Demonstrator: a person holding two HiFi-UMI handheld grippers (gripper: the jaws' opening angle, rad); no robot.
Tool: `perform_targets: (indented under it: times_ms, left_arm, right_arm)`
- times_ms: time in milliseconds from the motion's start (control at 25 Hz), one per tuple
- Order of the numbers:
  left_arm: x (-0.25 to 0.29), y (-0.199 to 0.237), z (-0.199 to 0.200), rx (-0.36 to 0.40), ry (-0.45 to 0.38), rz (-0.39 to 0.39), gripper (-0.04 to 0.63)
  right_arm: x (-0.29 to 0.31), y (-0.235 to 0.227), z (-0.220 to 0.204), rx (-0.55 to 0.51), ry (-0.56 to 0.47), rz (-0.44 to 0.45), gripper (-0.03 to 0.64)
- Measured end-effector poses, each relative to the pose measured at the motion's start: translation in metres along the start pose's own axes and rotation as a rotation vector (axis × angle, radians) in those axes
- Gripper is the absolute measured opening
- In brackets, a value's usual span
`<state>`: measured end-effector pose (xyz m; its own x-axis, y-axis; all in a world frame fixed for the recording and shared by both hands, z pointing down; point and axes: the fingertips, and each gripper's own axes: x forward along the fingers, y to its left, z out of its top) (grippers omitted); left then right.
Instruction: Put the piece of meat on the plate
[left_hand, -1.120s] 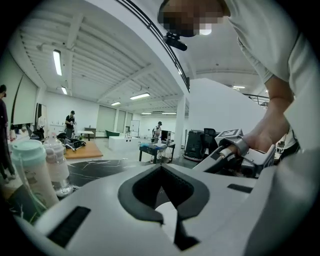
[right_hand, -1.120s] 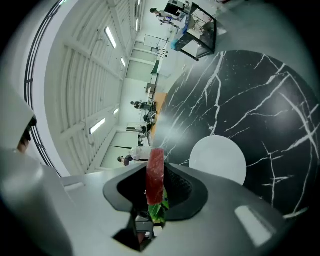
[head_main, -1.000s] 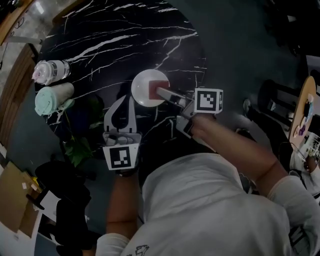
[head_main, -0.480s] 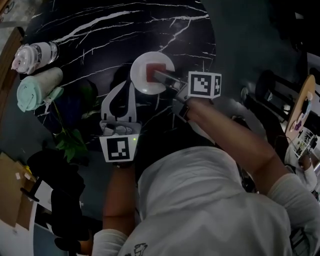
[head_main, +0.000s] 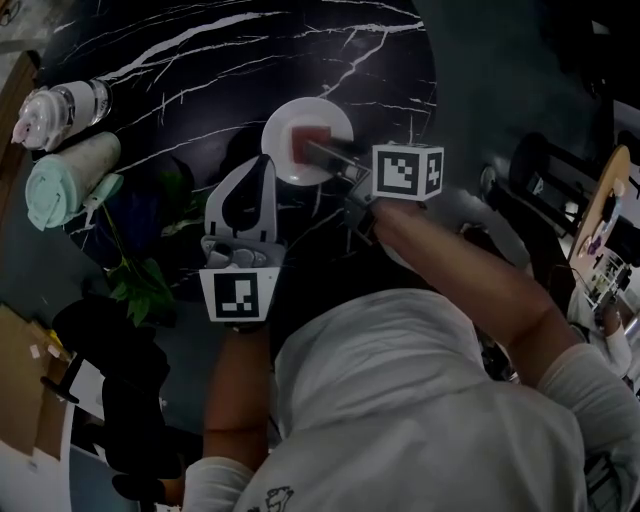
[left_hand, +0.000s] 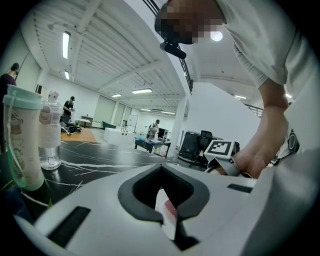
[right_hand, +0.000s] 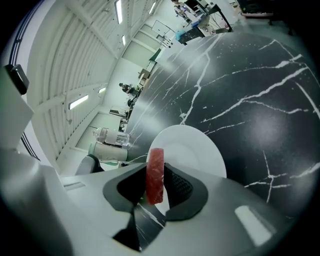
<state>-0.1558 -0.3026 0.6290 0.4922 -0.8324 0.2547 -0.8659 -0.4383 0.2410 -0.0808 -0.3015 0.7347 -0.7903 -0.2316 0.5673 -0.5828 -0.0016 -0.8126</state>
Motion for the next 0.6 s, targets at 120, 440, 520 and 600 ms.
perform_targets:
  times_ms: [120, 440, 520, 600]
  left_arm:
    - [-0.001, 0.000, -0.001, 0.000, 0.002, -0.003, 0.006]
    - [-0.004, 0.003, 0.007, -0.014, -0.022, -0.012, 0.006]
    - [-0.006, 0.003, 0.010, -0.025, -0.034, -0.007, 0.006]
    - [-0.008, 0.002, 0.010, -0.031, -0.034, -0.006, 0.006]
  right_arm:
    - [0.002, 0.002, -0.003, -0.016, 0.013, -0.012, 0.091]
    - [0.000, 0.003, -0.006, -0.143, 0.038, -0.115, 0.123]
    - [-0.002, 0.002, -0.007, -0.193, 0.048, -0.153, 0.146]
    - [-0.004, -0.001, -0.006, -0.244, 0.050, -0.194, 0.184]
